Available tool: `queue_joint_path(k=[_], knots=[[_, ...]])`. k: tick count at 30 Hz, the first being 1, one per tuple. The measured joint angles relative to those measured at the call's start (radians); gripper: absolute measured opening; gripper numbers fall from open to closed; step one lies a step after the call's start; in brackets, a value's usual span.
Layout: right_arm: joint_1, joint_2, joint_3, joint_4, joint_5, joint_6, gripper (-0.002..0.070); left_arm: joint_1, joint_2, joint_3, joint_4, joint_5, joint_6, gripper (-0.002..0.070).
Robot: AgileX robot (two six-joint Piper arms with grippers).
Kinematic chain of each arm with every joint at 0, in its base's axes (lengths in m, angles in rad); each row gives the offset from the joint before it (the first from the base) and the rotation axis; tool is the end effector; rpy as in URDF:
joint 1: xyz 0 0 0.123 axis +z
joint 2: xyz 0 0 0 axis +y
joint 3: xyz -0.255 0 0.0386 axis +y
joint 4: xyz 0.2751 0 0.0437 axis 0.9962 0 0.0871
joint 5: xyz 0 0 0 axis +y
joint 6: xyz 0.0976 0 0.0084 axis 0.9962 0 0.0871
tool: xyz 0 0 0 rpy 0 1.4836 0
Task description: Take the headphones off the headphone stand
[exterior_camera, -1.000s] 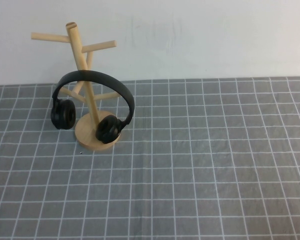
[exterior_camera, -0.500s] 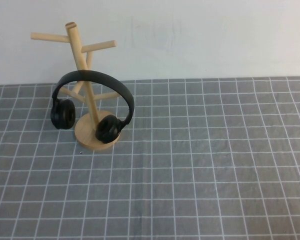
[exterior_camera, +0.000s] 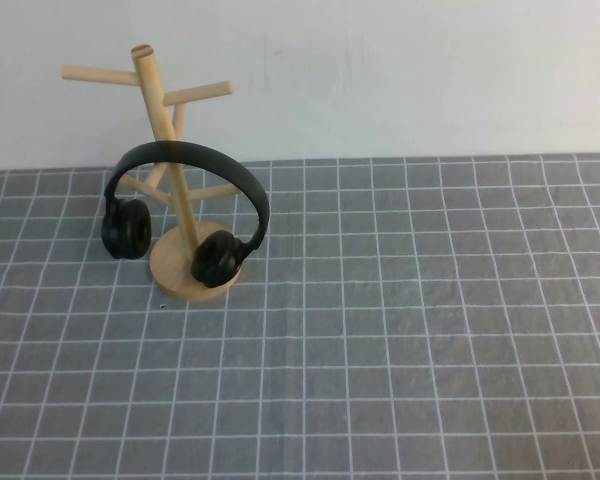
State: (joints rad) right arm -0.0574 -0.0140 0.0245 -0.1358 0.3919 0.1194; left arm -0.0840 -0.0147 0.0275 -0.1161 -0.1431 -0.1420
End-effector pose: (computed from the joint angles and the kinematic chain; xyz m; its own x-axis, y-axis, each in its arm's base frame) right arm 0.1126 -0.0116 0.1687 -0.3071 0.0114 -0.9516 0.1045 0.9943 -0.0218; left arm 0.1155 -0.0081 0.2189 0.1898 -0.2710 -0.9437 0.1200 0.9604 -0.2516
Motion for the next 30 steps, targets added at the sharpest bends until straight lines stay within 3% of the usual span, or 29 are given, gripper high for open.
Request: queue_joint_path(k=[8, 12, 16, 22, 26, 30], knots=[[0.000, 0.000, 0.000, 0.000, 0.000, 0.000, -0.0009, 0.000, 0.000, 0.000, 0.054, -0.497, -0.029, 0.0001], [0.000, 0.000, 0.000, 0.000, 0.000, 0.000, -0.0009, 0.000, 0.000, -0.054, 0.080, -0.541, -0.017, 0.0001], [0.000, 0.000, 0.000, 0.000, 0.000, 0.000, -0.0009, 0.000, 0.000, -0.217, 0.087, -0.426, 0.054, 0.0001], [0.000, 0.000, 0.000, 0.000, 0.000, 0.000, -0.0009, 0.000, 0.113, -0.512, 0.090, -0.028, 0.123, 0.0001], [0.000, 0.000, 0.000, 0.000, 0.000, 0.000, -0.0009, 0.000, 0.230, -0.607, 0.090, 0.221, 0.123, 0.0001], [0.000, 0.000, 0.000, 0.000, 0.000, 0.000, -0.0009, 0.000, 0.300, -0.618, 0.076, 0.311, 0.106, 0.0001]])
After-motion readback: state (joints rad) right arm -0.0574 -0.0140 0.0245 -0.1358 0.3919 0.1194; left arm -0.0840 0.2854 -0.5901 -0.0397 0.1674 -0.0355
